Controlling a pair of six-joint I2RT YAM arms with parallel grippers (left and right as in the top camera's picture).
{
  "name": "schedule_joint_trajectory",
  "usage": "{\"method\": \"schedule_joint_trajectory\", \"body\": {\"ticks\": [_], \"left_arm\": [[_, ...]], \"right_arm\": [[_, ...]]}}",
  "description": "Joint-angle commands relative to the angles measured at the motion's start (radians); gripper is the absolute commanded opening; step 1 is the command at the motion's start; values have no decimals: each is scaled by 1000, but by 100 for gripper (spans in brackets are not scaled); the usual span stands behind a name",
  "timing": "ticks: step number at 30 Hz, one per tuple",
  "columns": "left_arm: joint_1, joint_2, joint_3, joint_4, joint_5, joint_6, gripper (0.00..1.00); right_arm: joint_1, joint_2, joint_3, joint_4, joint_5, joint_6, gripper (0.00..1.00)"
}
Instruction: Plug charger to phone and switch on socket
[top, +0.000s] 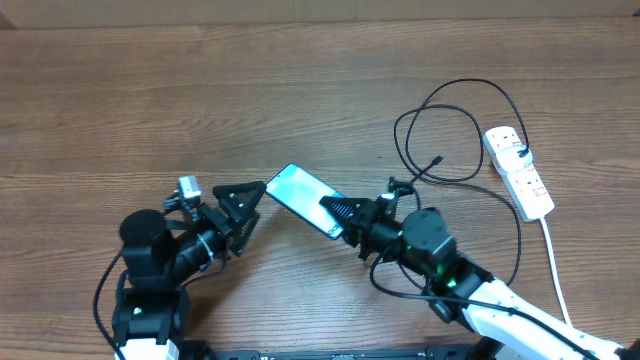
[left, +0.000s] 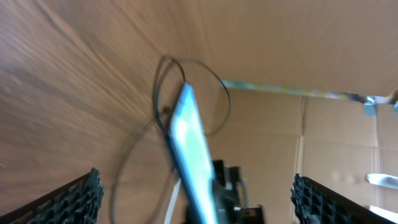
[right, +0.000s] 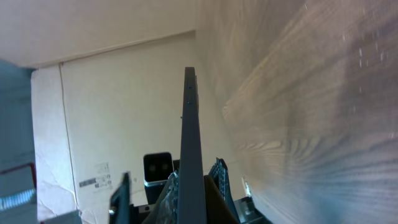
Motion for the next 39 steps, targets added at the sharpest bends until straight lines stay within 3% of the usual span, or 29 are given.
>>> {"method": "schedule_joint_trajectory", "body": {"ticks": [1, 3, 10, 20, 29, 34, 39], "left_arm": [[-91, 37, -9, 40, -59, -206, 100], [-154, 60, -9, 47, -117, -259, 99], [-309, 143, -9, 72, -258, -369, 82], [-293, 170, -9, 113, -306, -375, 63], [-293, 170, -9, 113, -331, -372, 36], [-293, 170, -9, 113, -317, -385, 15], [-293, 170, -9, 113, -301, -402, 4]], "right_arm": [[72, 27, 7, 55, 172, 90, 4], [101, 52, 7, 94, 214, 96, 4], [135, 140, 8, 224, 195, 98, 4], [135, 144, 7, 181, 30, 87, 4], [135, 144, 7, 215, -31, 96, 4], [134, 145, 7, 196, -15, 94, 4], [134, 145, 7, 182, 6, 94, 4]]}}
